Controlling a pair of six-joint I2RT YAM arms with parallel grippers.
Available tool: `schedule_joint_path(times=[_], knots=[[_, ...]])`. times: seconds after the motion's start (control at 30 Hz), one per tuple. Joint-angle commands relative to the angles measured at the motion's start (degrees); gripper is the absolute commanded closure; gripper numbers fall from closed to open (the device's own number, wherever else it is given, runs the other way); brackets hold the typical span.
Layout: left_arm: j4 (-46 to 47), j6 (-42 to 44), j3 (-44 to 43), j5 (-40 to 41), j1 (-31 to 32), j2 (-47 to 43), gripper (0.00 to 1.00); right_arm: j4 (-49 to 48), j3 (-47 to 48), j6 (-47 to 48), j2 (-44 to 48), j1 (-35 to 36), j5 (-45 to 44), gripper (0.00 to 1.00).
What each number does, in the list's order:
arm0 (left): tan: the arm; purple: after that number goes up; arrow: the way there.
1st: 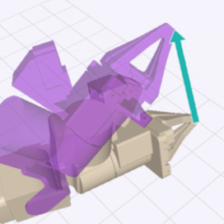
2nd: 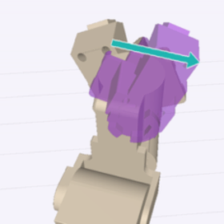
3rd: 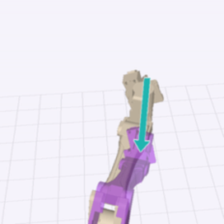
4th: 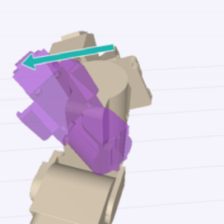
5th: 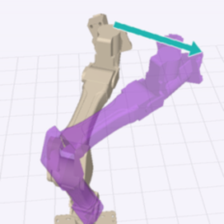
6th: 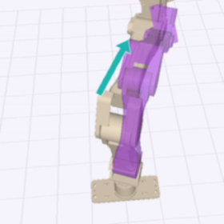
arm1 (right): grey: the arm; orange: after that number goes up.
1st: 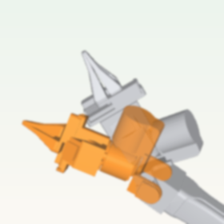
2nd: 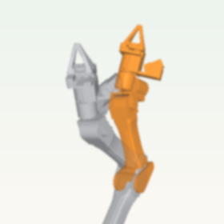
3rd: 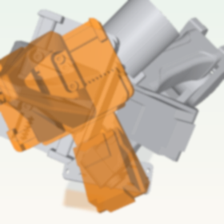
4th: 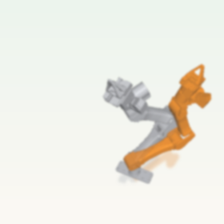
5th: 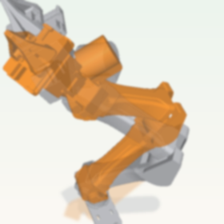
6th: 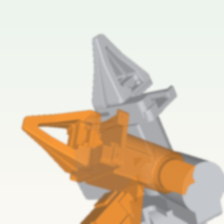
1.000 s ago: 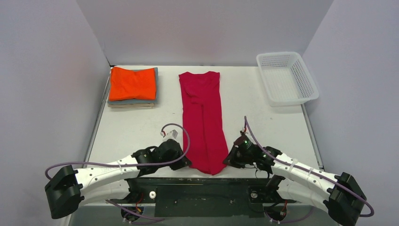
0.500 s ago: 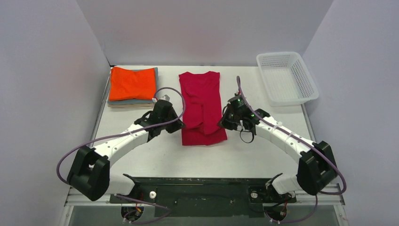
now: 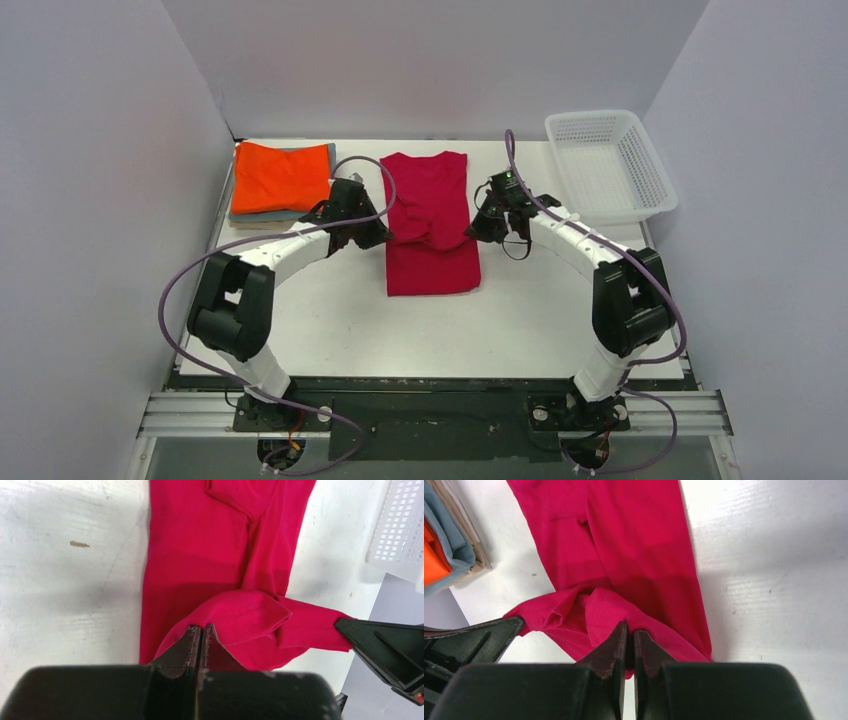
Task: Fold and stack the t-shirts
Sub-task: Fold the folded rectangular tshirt in 1/3 of the way
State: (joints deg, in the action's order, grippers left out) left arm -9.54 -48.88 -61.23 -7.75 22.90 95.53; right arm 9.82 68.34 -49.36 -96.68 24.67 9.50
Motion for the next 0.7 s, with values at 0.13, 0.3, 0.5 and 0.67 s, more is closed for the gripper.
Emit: schedule_joint_path(times=[0.13, 0.3, 0.5, 0.67], knots=[[4.1, 2.9, -5.8, -3.4, -2.7, 6.1, 1.00, -0.7, 6.8, 2.0, -6.9, -3.2, 4.9, 1.00], [2.9, 3.5, -9.1, -4.2, -3.5, 10.9, 1.00, -0.5, 9.9, 2.0, -11.9, -4.7, 5.9, 1.00], [2.3, 4.0, -12.4, -4.7, -5.4, 13.6, 0.55, -0.7, 16.3, 0.1, -18.4, -7.3, 8.9, 0.86], [0.4, 5.7, -17.5, -5.5, -7.2, 13.1, 0.29, 0.0, 21.3, -0.8, -20.4, -8.6, 11.7, 0.52]])
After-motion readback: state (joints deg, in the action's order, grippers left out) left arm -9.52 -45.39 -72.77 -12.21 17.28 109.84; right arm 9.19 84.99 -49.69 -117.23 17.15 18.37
